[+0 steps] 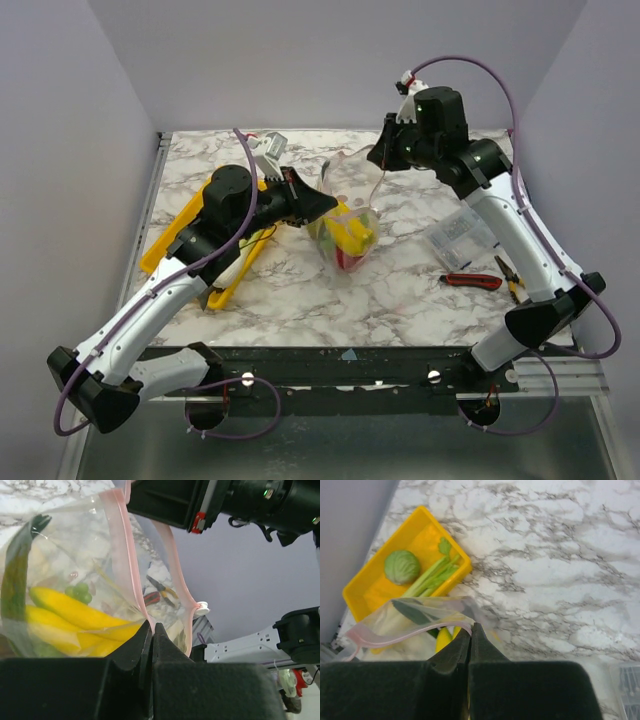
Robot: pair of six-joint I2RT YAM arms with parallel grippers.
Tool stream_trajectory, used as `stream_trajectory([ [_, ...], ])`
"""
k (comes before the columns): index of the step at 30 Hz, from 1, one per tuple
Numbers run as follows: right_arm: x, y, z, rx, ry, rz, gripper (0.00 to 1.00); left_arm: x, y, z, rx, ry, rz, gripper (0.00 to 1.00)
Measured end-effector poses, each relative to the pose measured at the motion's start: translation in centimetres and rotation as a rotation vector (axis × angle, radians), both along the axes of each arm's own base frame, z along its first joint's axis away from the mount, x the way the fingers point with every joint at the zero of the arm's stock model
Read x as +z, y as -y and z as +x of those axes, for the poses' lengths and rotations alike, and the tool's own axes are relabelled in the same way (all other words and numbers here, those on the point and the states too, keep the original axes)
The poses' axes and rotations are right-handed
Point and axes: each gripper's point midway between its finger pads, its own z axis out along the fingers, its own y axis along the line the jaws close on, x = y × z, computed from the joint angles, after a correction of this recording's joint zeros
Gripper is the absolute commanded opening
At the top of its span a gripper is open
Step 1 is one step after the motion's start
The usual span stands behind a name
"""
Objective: Place the food in the zip-top bag and seal the zipper
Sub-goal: Adjust the zipper food storage bag at the center of the board.
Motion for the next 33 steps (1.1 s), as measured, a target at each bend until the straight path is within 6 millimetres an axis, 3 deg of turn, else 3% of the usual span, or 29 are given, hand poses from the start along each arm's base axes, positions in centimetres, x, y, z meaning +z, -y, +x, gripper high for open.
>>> stream_trajectory([
  [5, -5.5, 1.0, 0.9, -0.050, -0.083, -0.119, 0.00, -2.2, -0.7, 2.5, 0.065, -0.120, 0.006, 0.00],
  [8, -7.0, 1.0, 1.5, -0.052, -0.110, -0.151, 0.00, -4.2, -0.7, 3.7, 0.084, -0.194, 0.026, 0.00],
  [10, -6.6, 1.0, 1.6, -0.050, -0.104, -0.155, 0.00, -4.5, -0.6, 3.5, 0.074, -0.216, 0.029, 0.00],
  [15, -2.4, 0.9, 1.6, -0.045, -0.010, -0.101, 0.00, -2.9, -0.3, 2.8, 0.038, -0.197, -0.019, 0.00],
  [18, -1.2, 1.0, 1.1, -0.039, 0.024, -0.074, 0.00, -2.4, 0.1, 2.7, 0.021, -0.201, -0.044, 0.00],
  [21, -2.1, 1.1, 0.6, -0.031, 0.012, -0.071, 0.00, -3.0, 0.6, 2.8, 0.003, -0.237, -0.053, 0.00],
  [26, -5.3, 1.0, 0.5, -0.024, -0.054, -0.104, 0.00, -4.8, 1.7, 3.0, -0.035, -0.324, -0.065, 0.00],
  [31, -5.5, 0.9, 0.6, -0.024, -0.057, -0.107, 0.00, -4.8, 1.8, 2.9, -0.049, -0.334, -0.071, 0.00],
  [33, -5.3, 0.9, 0.7, -0.024, -0.050, -0.103, 0.00, -4.7, 1.7, 3.0, -0.047, -0.329, -0.070, 0.06],
])
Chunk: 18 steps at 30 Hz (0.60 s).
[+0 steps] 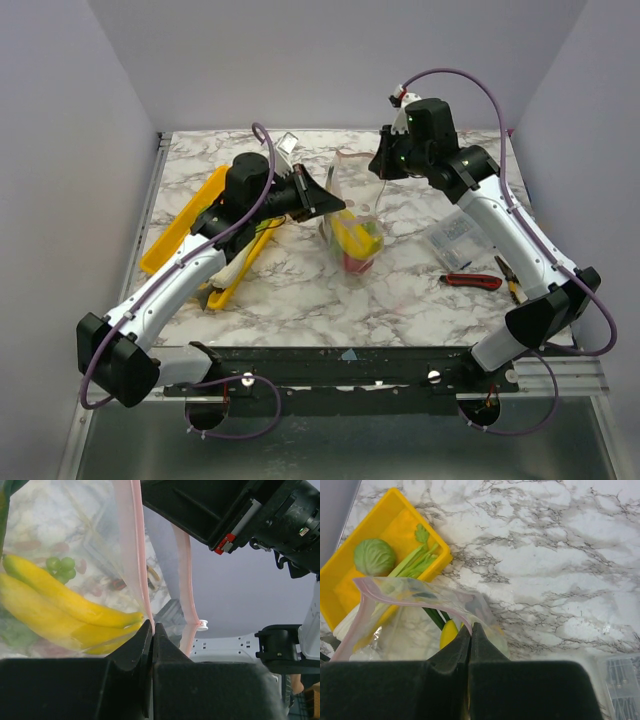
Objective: Place the food in the zip-top bag and seal the zipper
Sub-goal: Adjust the zipper food storage bag at the center of the board.
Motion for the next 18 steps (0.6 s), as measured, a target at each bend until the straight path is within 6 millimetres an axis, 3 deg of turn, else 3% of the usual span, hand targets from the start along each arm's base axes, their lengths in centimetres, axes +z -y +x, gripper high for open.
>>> stream_trajectory([
  [4, 0.1, 0.0, 0.1, 0.000, 0.005, 0.003, 0.00, 0.1, -0.5, 0.5, 0.011, 0.005, 0.000, 0.14],
  [8, 0.1, -0.1, 0.1, 0.000, 0.005, 0.003, 0.00, 0.2, -1.3, 1.1, 0.023, 0.005, -0.005, 0.30],
  [13, 0.1, -0.1, 0.1, 0.000, 0.005, 0.003, 0.00, 1.0, -2.5, 1.3, 0.037, 0.041, -0.008, 0.62],
  [16, 0.1, -0.1, 0.1, 0.000, 0.005, 0.003, 0.00, 1.9, -3.5, 1.0, 0.050, 0.090, -0.003, 0.95],
  [18, 0.1, -0.1, 0.1, 0.000, 0.005, 0.004, 0.00, 2.5, -4.3, 0.8, 0.061, 0.124, 0.005, 0.98],
])
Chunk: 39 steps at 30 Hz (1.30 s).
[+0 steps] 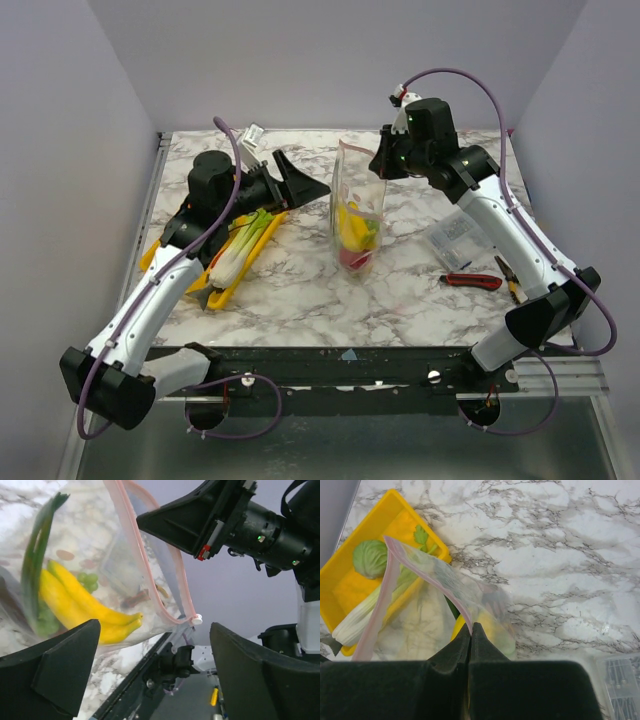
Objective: Place the food in the zip-top bag and seal the zipper
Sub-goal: Adjust the zipper food storage bag at the center of the board, then pick up the fake vegetable from the bin.
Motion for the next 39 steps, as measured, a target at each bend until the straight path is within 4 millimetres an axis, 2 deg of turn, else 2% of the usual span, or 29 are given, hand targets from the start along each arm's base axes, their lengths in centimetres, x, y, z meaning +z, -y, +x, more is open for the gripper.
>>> stream_trajectory([
  [5, 0.0, 0.0, 0.0, 0.000, 0.000, 0.000, 0.00, 1.6, -3.0, -0.4, 0.076, 0.106, 0.039, 0.99],
  [10, -0.2, 0.0, 0.0, 0.000, -0.002, -0.002, 0.00, 0.8, -6.9, 0.4, 0.238, 0.147, 0.144, 0.98],
  [14, -0.3, 0.0, 0.0, 0.001, -0.003, -0.003, 0.00, -2.3, -10.6, 1.1, 0.411, 0.112, 0.272, 0.99],
  [20, -0.3, -0.2, 0.1, 0.006, 0.005, 0.003, 0.00, -10.5, -17.3, 1.4, 0.666, -0.070, 0.515, 0.99],
  [28, -0.2, -0.4, 0.1, 0.018, 0.004, 0.009, 0.00, -17.8, -24.0, 1.6, 0.869, -0.334, 0.654, 0.98],
  [32, -0.4, -0.4, 0.1, 0.021, 0.007, 0.005, 0.00, -20.7, -26.1, 1.5, 0.920, -0.450, 0.666, 0.99],
  [39, -0.8, -0.4, 0.2, 0.022, 0.005, 0.004, 0.00, -22.2, -26.8, 3.9, 0.924, -0.474, 0.672, 0.99],
])
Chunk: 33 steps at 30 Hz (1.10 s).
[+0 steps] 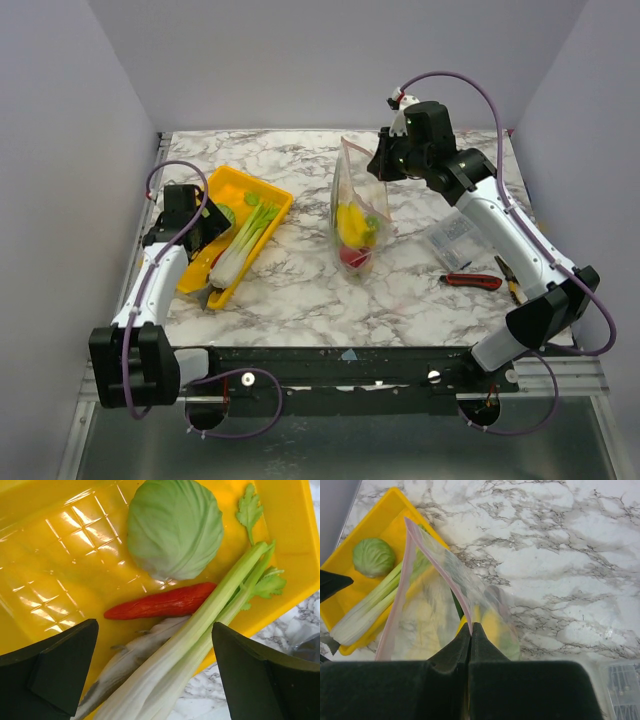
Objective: Place the food in the zip-top bag and seal the zipper
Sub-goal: Pick up the fake vegetable from the bin.
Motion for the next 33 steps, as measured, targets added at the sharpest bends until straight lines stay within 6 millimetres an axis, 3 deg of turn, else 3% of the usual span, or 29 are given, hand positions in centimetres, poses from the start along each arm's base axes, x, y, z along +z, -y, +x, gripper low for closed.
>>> stream_trajectory([
  [12, 0.3, 0.3, -0.8, 0.005, 0.009, 0.009, 0.00, -2.2, 0.2, 4.0, 0.107, 0.010, -0.189, 0.99],
  [28, 0.8, 0.5, -1.3, 0.010, 0.017, 0.017, 0.00, -5.7, -0.7, 8.2, 0.175, -0.023, -0.218, 0.98],
  [31, 0.8, 0.5, -1.3, 0.013, 0.017, 0.019, 0.00, -5.7, -0.7, 8.4, 0.176, -0.020, -0.229, 0.87],
  [33, 0.8, 0.4, -1.4, 0.017, 0.016, 0.021, 0.00, -5.7, -0.7, 8.4, 0.177, -0.020, -0.246, 0.71],
])
